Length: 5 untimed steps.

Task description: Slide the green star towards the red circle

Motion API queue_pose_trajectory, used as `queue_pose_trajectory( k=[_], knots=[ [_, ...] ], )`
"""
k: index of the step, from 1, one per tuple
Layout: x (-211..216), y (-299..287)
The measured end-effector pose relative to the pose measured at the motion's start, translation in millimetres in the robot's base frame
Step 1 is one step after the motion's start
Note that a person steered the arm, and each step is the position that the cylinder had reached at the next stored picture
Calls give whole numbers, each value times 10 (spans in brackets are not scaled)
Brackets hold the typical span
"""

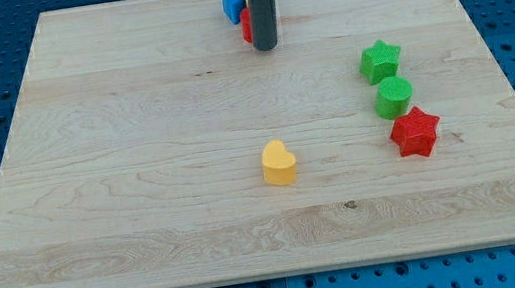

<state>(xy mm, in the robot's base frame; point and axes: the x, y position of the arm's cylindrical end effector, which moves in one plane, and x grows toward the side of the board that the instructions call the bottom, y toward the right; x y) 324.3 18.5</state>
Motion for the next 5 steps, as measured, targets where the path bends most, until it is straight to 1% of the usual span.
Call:
queue_pose_trajectory(
  k=[2, 3, 4, 5],
  knots=[
    [-100, -22],
    [198, 17],
    [393, 386],
    [332, 1014]
  ],
)
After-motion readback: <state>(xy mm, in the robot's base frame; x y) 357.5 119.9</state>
